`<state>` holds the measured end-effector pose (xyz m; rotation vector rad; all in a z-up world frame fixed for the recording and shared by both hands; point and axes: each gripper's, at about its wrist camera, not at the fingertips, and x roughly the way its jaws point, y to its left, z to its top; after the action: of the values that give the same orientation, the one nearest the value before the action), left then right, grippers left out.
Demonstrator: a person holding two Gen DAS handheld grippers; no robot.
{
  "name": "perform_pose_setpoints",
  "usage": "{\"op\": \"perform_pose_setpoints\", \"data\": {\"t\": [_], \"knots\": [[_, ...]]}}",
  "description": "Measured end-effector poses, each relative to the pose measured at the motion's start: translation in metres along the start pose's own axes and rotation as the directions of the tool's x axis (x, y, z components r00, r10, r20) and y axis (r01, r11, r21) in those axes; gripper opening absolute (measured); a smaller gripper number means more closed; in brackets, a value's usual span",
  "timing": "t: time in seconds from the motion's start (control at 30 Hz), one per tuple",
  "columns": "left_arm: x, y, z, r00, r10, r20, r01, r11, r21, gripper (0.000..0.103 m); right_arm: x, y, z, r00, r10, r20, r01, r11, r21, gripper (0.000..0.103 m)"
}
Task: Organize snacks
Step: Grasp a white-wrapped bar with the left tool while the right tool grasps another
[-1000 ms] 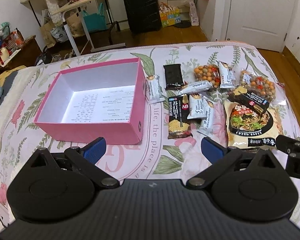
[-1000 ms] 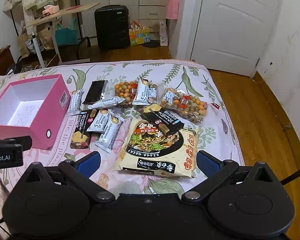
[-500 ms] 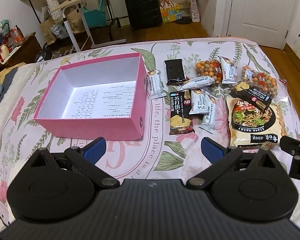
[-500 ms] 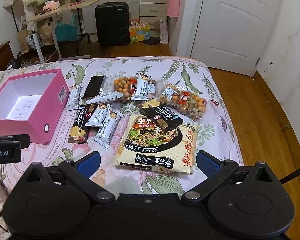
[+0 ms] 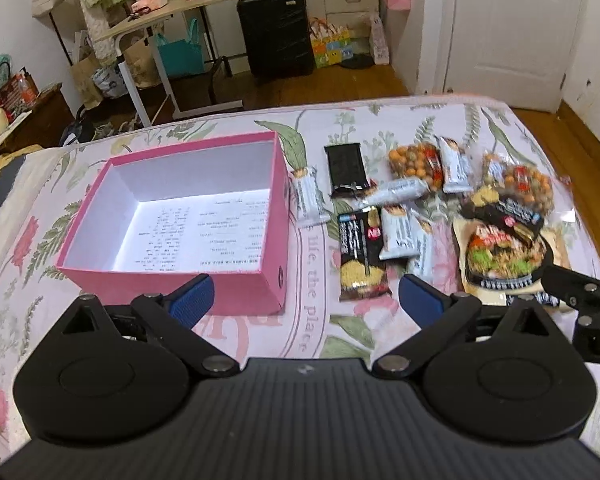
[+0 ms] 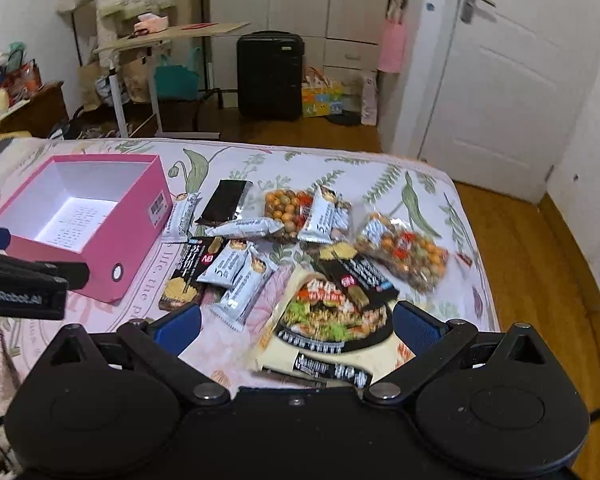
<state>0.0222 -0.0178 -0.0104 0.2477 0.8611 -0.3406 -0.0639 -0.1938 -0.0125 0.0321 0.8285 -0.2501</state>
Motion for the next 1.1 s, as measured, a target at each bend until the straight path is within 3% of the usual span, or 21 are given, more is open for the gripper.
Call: {"op": "perform_pose_setpoints", "data": {"t": [0.17,0.27,0.33,0.43,0.5,0.53,0.63,0.73,0.87,0.93,1.03,1.1], "knots": [[0.012,0.010,0.009,1.000,-0.011,0.020,0.010,1.000,0.010,0.100,0.010,-0.003,0.007,0.993,0.094,0.068,-0.096,0.995,0.029,0.103],[0.022,0.012,0.018,0.997,-0.062,0.037,0.062,0.998,0.007,0.099,0.024,-0.006,0.003,0.980,0.137,0.143,-0.142,0.990,0.023,0.103],[0.032,0.010,0.025,0.994,-0.096,0.046,0.096,0.995,0.009,0.097,0.042,-0.007,0.003,0.977,0.173,0.127,-0.177,0.984,0.018,0.102],[0.055,0.001,0.036,0.990,-0.140,0.031,0.140,0.990,0.012,0.095,0.077,-0.010,0.003,0.965,0.251,0.069,-0.255,0.966,0.047,0.086],[0.072,-0.008,0.041,0.986,-0.163,0.025,0.162,0.986,0.026,0.085,0.101,-0.008,0.000,0.955,0.290,0.055,-0.293,0.955,0.052,0.080],[0.082,-0.013,0.042,0.985,-0.169,0.014,0.169,0.985,0.034,0.082,0.110,-0.005,-0.002,0.953,0.298,0.047,-0.300,0.953,0.047,0.079],[0.117,-0.027,0.046,0.978,-0.199,-0.060,0.201,0.979,0.025,0.056,0.141,0.006,-0.012,0.954,0.298,0.014,-0.298,0.953,0.043,0.068],[0.153,-0.039,0.042,0.964,-0.235,-0.124,0.239,0.971,0.016,0.052,0.168,0.011,-0.023,0.946,0.323,-0.008,-0.321,0.942,0.098,0.064],[0.181,-0.052,0.039,0.951,-0.281,-0.132,0.286,0.958,0.016,0.051,0.191,0.005,-0.030,0.949,0.316,-0.015,-0.307,0.931,0.197,0.062],[0.193,-0.056,0.039,0.943,-0.306,-0.132,0.309,0.951,0.005,0.049,0.196,0.006,-0.033,0.953,0.303,0.016,-0.300,0.935,0.191,0.054],[0.208,-0.061,0.040,0.942,-0.275,-0.193,0.270,0.961,-0.055,0.047,0.198,0.013,-0.034,0.962,0.274,-0.002,-0.271,0.952,0.138,0.043],[0.208,-0.061,0.040,0.935,-0.299,-0.193,0.291,0.954,-0.070,0.045,0.196,0.013,-0.034,0.962,0.273,-0.019,-0.269,0.955,0.124,0.041]]}}
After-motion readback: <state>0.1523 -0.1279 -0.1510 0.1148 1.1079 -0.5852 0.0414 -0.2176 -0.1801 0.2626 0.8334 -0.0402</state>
